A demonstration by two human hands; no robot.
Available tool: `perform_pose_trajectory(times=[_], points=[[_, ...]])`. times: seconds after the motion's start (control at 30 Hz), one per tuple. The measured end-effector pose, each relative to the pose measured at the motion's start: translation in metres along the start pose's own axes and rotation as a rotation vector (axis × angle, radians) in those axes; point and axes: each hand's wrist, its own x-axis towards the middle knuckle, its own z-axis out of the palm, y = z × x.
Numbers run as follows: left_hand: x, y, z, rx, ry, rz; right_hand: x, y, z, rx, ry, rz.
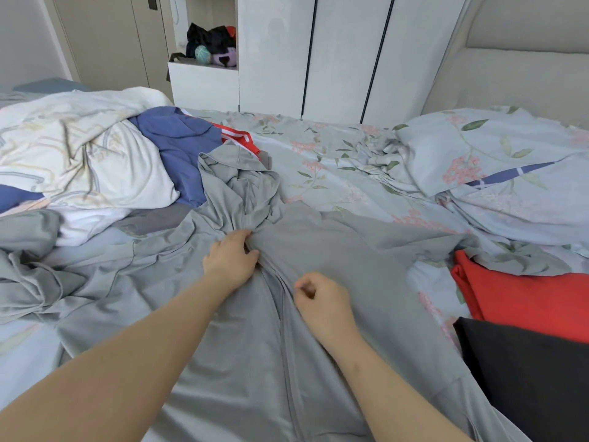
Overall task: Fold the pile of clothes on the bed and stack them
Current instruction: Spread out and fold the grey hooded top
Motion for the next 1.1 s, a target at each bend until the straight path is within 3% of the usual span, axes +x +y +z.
perform_pose_trajectory(times=[0.1, 0.2, 0.37, 0.53, 0.7, 0.97, 1.1], points=[[-0.016, 0.007, 0.008, 0.074, -0.002, 0.078, -0.007, -0.001, -0.002, -0.127, -0.167, -0.035], [-0.028, 0.010, 0.014, 0.223, -0.044, 0.114, -0.012, -0.010, -0.005, -0.269, -0.184, 0.000], [-0.013, 0.010, 0.002, -0.195, 0.005, -0.013, -0.018, -0.013, 0.001, -0.259, -0.164, -0.036], [-0.021, 0.000, 0.002, 0.116, -0.075, 0.045, -0.023, -0.007, 0.004, -0.268, -0.175, -0.129], [-0.050, 0.007, 0.006, 0.090, -0.096, 0.094, -0.042, 0.007, -0.011, 0.001, -0.240, -0.169], [-0.167, 0.008, 0.007, 0.394, -0.197, 0.178, -0.117, 0.028, -0.056, -0.430, -0.199, -0.157], [-0.220, 0.003, -0.002, 0.436, -0.241, 0.177, -0.162, 0.023, -0.061, -0.466, -0.192, -0.159]])
